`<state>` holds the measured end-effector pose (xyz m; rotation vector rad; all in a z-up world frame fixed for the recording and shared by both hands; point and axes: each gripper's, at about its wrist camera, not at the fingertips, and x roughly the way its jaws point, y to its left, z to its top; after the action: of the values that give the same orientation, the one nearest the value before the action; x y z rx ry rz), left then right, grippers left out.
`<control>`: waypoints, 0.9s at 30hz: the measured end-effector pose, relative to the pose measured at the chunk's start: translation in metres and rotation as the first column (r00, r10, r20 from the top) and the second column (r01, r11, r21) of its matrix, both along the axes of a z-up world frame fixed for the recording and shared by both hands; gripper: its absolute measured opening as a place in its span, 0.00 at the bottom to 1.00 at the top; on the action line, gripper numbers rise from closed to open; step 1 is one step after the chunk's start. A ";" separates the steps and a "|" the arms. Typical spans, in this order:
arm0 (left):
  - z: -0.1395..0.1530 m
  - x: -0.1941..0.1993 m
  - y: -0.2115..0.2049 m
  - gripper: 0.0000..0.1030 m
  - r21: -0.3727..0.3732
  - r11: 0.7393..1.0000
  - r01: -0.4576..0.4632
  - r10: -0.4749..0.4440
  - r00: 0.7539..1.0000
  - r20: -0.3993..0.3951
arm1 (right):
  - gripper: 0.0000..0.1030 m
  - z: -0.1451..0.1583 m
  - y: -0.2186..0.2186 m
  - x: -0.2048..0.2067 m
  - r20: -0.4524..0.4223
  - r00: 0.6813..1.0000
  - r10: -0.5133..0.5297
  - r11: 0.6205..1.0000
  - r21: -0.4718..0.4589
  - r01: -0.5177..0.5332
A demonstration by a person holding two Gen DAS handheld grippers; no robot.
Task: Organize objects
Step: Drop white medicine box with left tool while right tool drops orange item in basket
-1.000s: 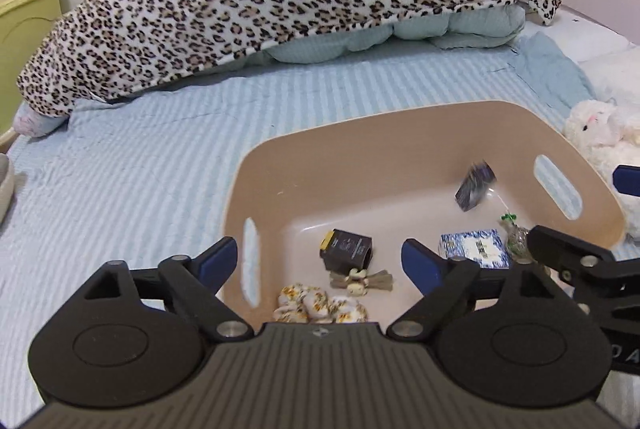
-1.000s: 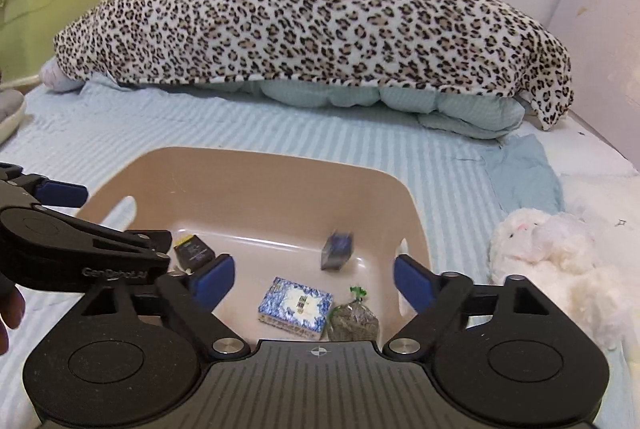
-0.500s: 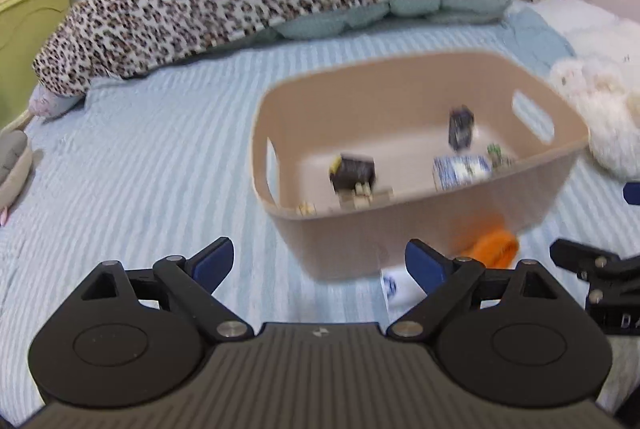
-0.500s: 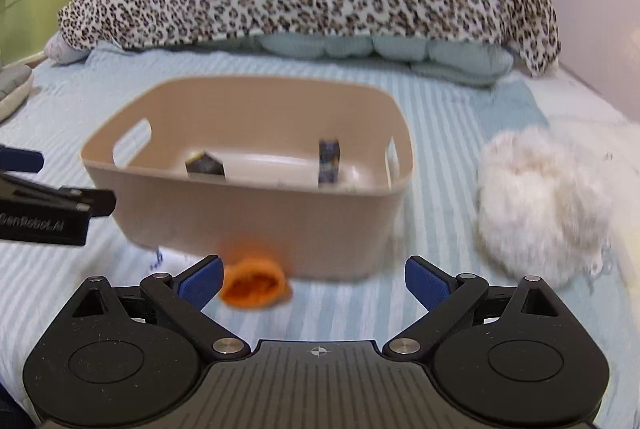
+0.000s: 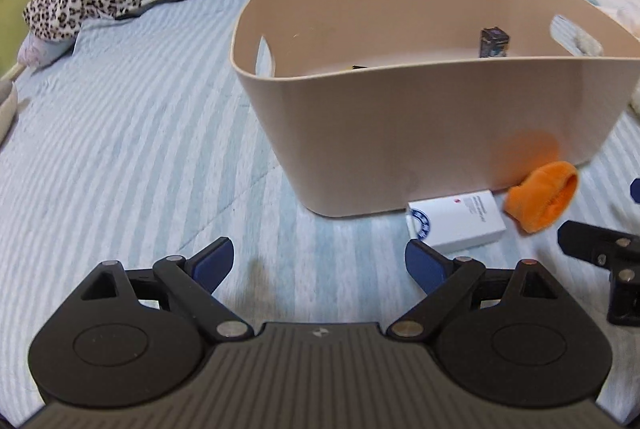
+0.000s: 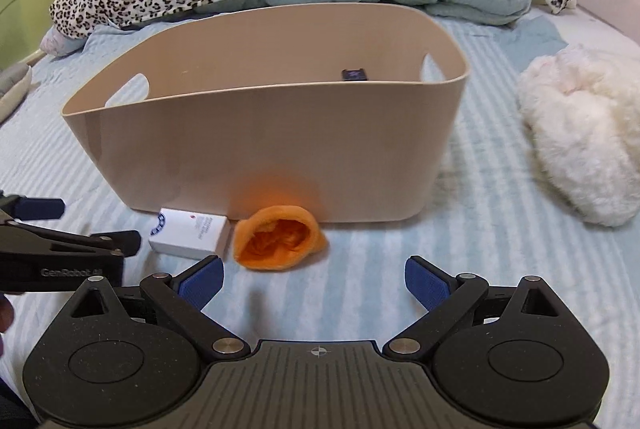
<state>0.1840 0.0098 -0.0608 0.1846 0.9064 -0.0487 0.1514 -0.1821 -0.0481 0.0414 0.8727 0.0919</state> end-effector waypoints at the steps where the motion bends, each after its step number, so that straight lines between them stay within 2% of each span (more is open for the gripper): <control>1: -0.002 0.002 0.001 0.90 -0.004 1.000 -0.005 0.005 1.000 -0.004 | 0.96 -0.002 0.002 0.003 0.001 1.000 0.001 1.000 0.008 -0.001; 5: -0.007 0.007 -0.002 0.90 0.019 1.000 -0.006 0.006 1.000 -0.009 | 0.95 -0.009 0.011 0.017 -0.003 1.000 -0.003 1.000 0.005 0.003; 6: -0.008 0.008 -0.003 0.90 0.031 1.000 -0.003 0.003 1.000 -0.009 | 0.92 -0.011 0.013 0.021 -0.005 1.000 -0.004 1.000 -0.002 0.004; 8: -0.009 0.008 -0.006 0.90 0.044 0.999 -0.001 0.001 1.000 -0.009 | 0.80 -0.014 0.013 0.028 -0.015 1.000 -0.007 1.000 -0.009 0.006; 10: -0.007 0.008 -0.005 0.90 0.037 0.999 -0.003 0.003 1.000 -0.008 | 0.50 -0.018 0.011 0.033 -0.036 0.999 -0.014 1.000 -0.006 0.013; 13: 0.000 0.006 -0.008 0.90 0.001 1.000 0.003 -0.003 1.000 0.006 | 0.23 -0.020 0.003 0.034 -0.054 0.998 -0.020 1.000 0.004 0.020; 14: 0.003 0.005 -0.010 0.90 -0.017 1.000 0.012 -0.012 1.000 0.009 | 0.19 -0.020 0.001 0.032 -0.055 0.998 -0.018 1.000 -0.004 0.018; 16: 0.007 0.003 -0.015 0.90 -0.041 0.999 0.030 -0.029 1.000 0.010 | 0.15 -0.017 -0.001 0.029 -0.055 0.998 -0.009 0.999 -0.039 0.007; 19: 0.010 0.000 -0.027 0.90 -0.039 0.998 0.047 -0.046 0.999 0.014 | 0.13 -0.012 -0.010 0.022 -0.050 0.999 -0.010 0.997 -0.072 0.007; 27: 0.001 0.003 -0.051 0.90 -0.100 0.991 0.094 -0.094 0.996 0.002 | 0.13 -0.013 -0.037 0.015 -0.066 0.997 -0.043 0.999 -0.012 0.043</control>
<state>0.1870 -0.0414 -0.0594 0.1341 0.8957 -0.1811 0.1660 -0.2194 -0.0610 0.0539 0.9380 0.0461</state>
